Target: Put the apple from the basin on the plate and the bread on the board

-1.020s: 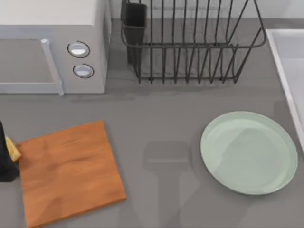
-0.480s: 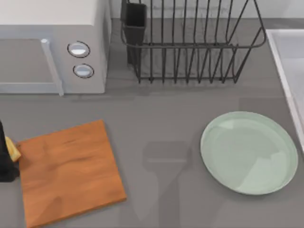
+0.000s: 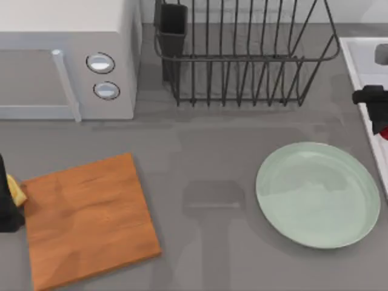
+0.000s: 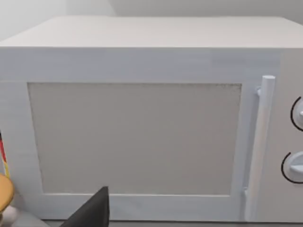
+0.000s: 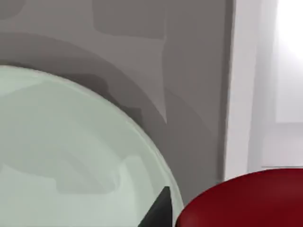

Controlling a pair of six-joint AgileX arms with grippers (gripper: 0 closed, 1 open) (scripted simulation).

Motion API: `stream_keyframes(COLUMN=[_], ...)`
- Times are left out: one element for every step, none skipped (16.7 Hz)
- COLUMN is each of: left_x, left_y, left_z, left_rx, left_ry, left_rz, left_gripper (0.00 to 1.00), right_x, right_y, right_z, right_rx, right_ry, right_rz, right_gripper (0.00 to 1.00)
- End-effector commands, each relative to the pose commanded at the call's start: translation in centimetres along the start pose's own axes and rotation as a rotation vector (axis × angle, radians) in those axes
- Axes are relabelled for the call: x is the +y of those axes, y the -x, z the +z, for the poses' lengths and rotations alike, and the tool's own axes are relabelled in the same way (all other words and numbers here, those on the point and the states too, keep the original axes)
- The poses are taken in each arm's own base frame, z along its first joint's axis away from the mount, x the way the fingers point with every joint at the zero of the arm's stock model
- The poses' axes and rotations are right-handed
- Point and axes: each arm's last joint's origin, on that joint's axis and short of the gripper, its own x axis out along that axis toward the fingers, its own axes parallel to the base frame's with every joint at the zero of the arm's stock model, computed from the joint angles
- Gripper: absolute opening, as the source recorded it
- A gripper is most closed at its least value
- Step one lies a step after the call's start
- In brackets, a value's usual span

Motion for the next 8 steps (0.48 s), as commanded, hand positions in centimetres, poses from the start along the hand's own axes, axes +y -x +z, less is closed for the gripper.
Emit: stream_keyframes(left_x=[0.0,0.0,0.0,0.0,0.0,0.0,0.0,0.0], left_y=[0.0,0.0,0.0,0.0,0.0,0.0,0.0,0.0], left_z=[0.0,0.0,0.0,0.0,0.0,0.0,0.0,0.0], left_rx=[0.000,0.000,0.000,0.000,0.000,0.000,0.000,0.000], left_ry=[0.000,0.000,0.000,0.000,0.000,0.000,0.000,0.000], left_rz=[0.000,0.000,0.000,0.000,0.000,0.000,0.000,0.000], left_gripper=[1.00,1.00,1.00,1.00,1.00,1.00,1.00,1.00], right_x=[1.5,2.9,4.2,5.5,6.6,7.7,8.6,9.4], right_y=[0.4,0.7,1.0,1.3,1.6,1.9,2.1,2.3], right_z=[-0.4,-0.8,-1.3,-1.8,-2.3,-2.8,-3.3,-3.7], right_rx=[0.010,0.021,0.032,0.043,0.053,0.063,0.071,0.079], right_ry=[0.000,0.000,0.000,0.001,0.001,0.001,0.001,0.002], right_rz=[0.002,0.003,0.003,0.002,0.000,-0.002,-0.004,-0.007], right_gripper=[0.00,0.00,0.00,0.00,0.00,0.00,0.00,0.00])
